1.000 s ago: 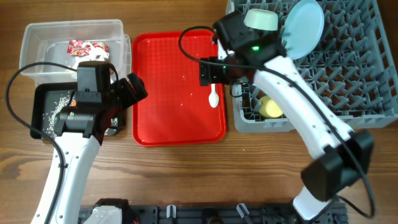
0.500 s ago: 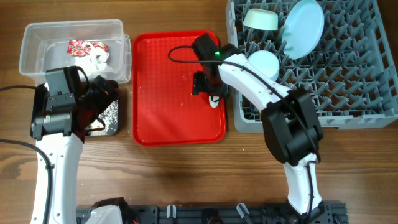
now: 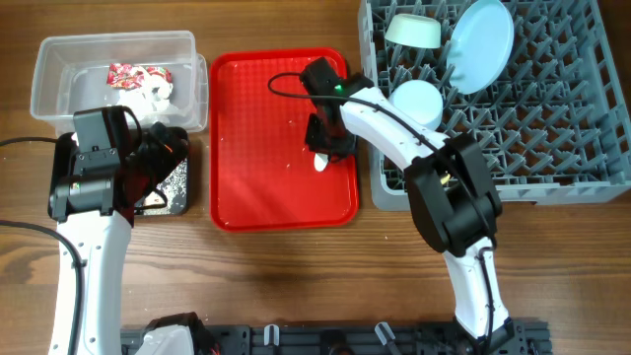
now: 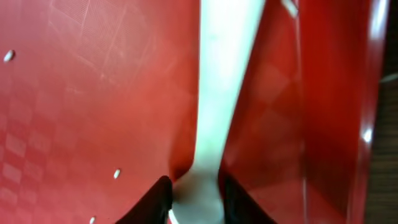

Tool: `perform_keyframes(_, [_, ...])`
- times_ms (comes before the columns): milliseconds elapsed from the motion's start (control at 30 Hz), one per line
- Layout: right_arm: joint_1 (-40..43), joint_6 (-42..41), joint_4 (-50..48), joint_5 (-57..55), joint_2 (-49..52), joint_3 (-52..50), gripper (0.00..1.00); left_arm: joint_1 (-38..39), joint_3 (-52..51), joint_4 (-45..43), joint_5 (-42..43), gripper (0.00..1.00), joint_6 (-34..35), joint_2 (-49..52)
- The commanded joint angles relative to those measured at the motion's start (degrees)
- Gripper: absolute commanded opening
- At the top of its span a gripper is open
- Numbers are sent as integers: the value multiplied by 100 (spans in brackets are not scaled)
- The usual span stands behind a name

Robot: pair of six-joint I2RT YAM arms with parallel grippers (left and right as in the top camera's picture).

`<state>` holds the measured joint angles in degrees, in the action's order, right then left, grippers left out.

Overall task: Sort waste into correct bins and load items into the dishwasher rack
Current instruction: 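Grasp the white spoon with the right gripper and lift it toward the rack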

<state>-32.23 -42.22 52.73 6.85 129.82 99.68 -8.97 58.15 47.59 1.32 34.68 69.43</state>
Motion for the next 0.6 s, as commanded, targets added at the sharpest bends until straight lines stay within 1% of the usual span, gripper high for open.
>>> perform_keyframes(0, [-109, 22, 59, 328, 387, -81, 12, -31, 68, 4, -79, 100, 52, 11])
perform_keyframes(67, [-109, 24, 46, 337, 385, -81, 4, -31, 68, 4, -79, 100, 52, 11])
perform_keyframes(133, [-109, 168, 42, 422, 382, -72, 4, -31, 68, 2, -79, 100, 52, 11])
perform_keyframes(267, [-85, 1154, 146, 984, 201, 149, 4, -31, 68, 2, -79, 100, 52, 11])
perform_keyframes(300, [-72, 1593, 162, 1327, 61, 236, 4, -31, 68, 2, -79, 100, 52, 11])
perform_keyframes(333, [-52, 1886, 256, 1515, -133, 348, 4, -31, 68, 4, -79, 100, 52, 11])
perform_keyframes(400, [26, 2352, 579, 1499, -680, 535, 5, -31, 68, 2, -79, 100, 52, 11])
perform_keyframes(467, [151, 2551, 756, 1502, -1211, 542, 4, -31, 68, 2, -79, 100, 52, 11])
perform_keyframes(567, [540, 2551, 962, 1290, -2124, 542, 4, -31, 68, 2, -79, 100, 52, 11])
